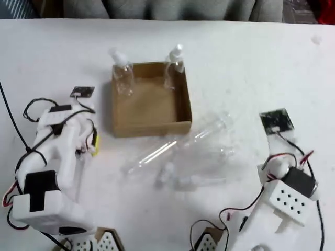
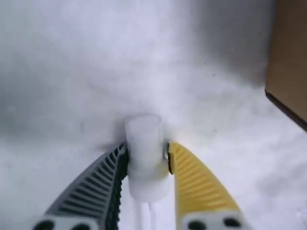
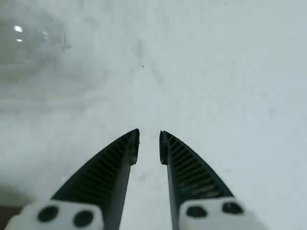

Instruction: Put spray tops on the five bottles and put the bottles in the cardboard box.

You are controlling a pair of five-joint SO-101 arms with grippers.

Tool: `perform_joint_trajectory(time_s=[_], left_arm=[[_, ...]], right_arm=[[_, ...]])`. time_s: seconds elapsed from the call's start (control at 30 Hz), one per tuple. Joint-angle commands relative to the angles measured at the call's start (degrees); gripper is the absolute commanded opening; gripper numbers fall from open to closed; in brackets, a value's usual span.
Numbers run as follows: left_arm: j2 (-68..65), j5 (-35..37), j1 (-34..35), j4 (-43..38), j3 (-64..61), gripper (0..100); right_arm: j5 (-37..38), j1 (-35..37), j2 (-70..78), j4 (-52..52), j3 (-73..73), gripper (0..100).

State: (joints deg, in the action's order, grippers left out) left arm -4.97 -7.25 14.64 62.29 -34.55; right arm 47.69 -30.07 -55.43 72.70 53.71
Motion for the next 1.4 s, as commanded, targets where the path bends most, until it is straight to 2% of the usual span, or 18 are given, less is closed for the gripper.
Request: perform_joint_trajectory(time_s=[0.0, 0.1, 0.23, 0.4, 0.53, 0.67, 0.87, 1.37], left_arm=[[0.04, -0.70, 0.13, 0.97, 2.11, 2], [0.04, -0.70, 0.31, 1.05, 2.11, 2], [0.04, -0.70, 0.31, 1.05, 1.93, 2], [0.04, -0.70, 0.40, 1.05, 1.85, 2], [0.04, -0.79, 0.40, 1.05, 1.85, 2], [0.04, -0.79, 0.40, 1.05, 1.93, 2], [0.04, -0.79, 0.13, 1.05, 2.29, 2], [0.04, -0.79, 0.04, 0.62, 2.29, 2]], right_arm=[[6.86, 8.22, -0.40, 7.69, -10.64, 10.6], [13.63, 14.99, -0.40, 10.77, -13.10, 19.1], [26.90, 22.29, -0.40, 11.74, -13.98, 17.9], [43.16, 27.56, -0.40, 12.00, -13.98, 18.1], [50.99, 29.49, 0.48, 11.91, -13.98, 23.8], [55.56, 30.73, 6.46, 10.59, -14.42, 31.7], [57.14, 32.66, 18.07, 1.80, -16.70, 29.5], [61.54, 38.90, 45.85, 4.09, -36.40, 29.4]])
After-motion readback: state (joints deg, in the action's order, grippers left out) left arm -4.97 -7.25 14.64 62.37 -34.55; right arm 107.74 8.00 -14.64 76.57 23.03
